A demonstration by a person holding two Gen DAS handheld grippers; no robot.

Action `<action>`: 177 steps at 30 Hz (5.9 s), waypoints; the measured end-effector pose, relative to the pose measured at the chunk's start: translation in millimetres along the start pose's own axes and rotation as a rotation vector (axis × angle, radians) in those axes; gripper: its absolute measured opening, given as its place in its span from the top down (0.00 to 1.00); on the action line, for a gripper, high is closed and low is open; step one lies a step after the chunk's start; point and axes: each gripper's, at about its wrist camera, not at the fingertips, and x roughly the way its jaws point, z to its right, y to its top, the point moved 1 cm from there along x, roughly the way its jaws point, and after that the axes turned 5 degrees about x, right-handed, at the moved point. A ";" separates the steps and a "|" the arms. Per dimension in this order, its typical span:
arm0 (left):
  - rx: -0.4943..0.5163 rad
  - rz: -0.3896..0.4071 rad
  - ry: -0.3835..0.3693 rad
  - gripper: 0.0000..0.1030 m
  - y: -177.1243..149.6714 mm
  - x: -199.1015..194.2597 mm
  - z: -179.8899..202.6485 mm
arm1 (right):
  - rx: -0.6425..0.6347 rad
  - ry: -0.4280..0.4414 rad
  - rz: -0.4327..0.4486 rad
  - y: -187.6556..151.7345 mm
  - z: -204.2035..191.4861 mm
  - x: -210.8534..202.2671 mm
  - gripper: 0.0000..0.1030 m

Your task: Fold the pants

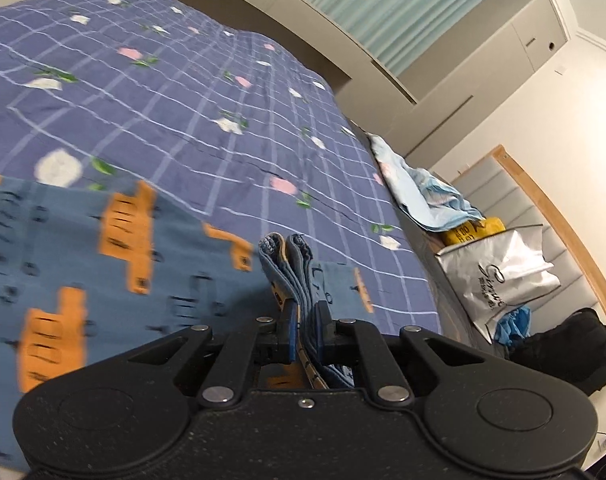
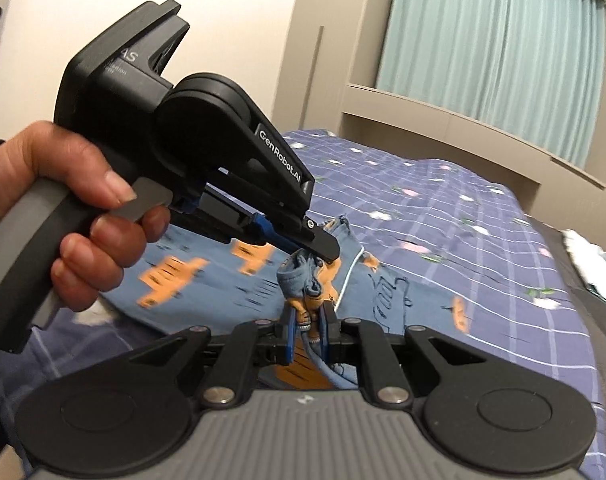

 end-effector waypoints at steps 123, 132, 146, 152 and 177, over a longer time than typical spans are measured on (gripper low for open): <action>-0.148 0.497 0.445 0.01 -67.2 -139.0 -170.1 | 0.083 -0.199 -0.070 -25.1 -27.0 80.4 0.00; -0.204 0.548 0.393 0.03 -70.2 -147.3 -177.4 | 0.078 -0.204 -0.063 -26.0 -28.0 80.6 0.00; -0.476 0.540 0.394 0.75 -63.7 -149.5 -202.3 | 0.119 -0.175 -0.064 -27.4 -21.8 81.1 0.00; -0.406 0.539 0.429 0.79 -52.4 -148.8 -185.7 | 0.135 -0.164 -0.066 -27.9 -19.6 81.5 0.00; 0.319 0.356 0.170 0.81 -1.0 -62.6 29.2 | 0.194 -0.311 0.037 -33.0 35.0 21.7 0.00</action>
